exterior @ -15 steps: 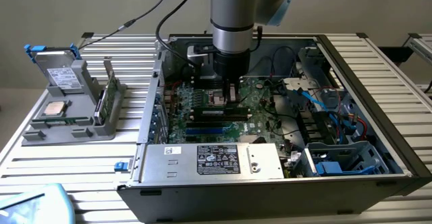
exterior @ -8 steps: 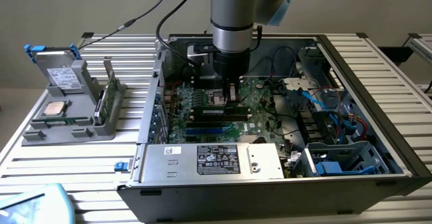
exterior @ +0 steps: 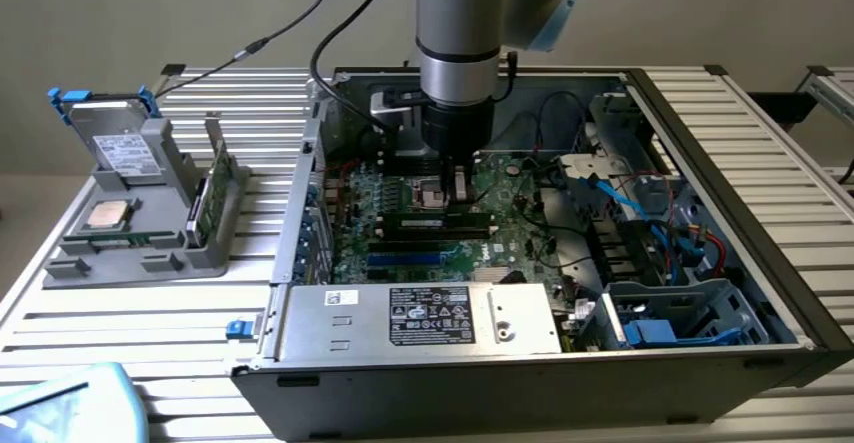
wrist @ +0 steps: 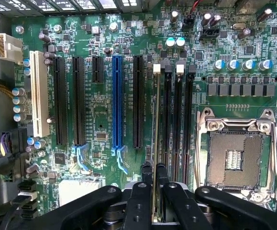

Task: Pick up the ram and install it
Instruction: 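Insert the ram into the slot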

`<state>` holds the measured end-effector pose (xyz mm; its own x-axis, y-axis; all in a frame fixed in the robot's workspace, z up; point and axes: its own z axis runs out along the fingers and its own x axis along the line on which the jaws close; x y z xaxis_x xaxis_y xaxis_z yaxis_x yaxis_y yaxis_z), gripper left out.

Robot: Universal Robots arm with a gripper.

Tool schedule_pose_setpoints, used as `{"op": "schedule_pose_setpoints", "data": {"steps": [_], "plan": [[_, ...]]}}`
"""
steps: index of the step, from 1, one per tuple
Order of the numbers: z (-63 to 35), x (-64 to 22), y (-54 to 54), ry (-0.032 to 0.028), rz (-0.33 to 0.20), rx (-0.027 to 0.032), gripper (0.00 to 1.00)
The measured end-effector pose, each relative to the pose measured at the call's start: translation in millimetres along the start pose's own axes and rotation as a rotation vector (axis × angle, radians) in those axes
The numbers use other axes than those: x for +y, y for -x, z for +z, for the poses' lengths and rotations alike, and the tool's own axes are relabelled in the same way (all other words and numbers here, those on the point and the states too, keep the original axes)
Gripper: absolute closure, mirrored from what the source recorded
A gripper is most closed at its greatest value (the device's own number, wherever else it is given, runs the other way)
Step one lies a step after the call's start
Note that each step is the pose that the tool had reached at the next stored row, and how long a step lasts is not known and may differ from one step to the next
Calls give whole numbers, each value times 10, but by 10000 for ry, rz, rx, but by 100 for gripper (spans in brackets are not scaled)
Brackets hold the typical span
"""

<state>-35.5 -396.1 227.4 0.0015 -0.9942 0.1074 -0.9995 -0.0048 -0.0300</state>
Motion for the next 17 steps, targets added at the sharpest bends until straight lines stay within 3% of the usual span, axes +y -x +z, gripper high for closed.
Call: {"op": "schedule_pose_setpoints", "data": {"steps": [4, 17], "plan": [[2, 0, 17, -6, -40, 28, 85], [11, 0, 31, -24, -197, 44, 85]]}}
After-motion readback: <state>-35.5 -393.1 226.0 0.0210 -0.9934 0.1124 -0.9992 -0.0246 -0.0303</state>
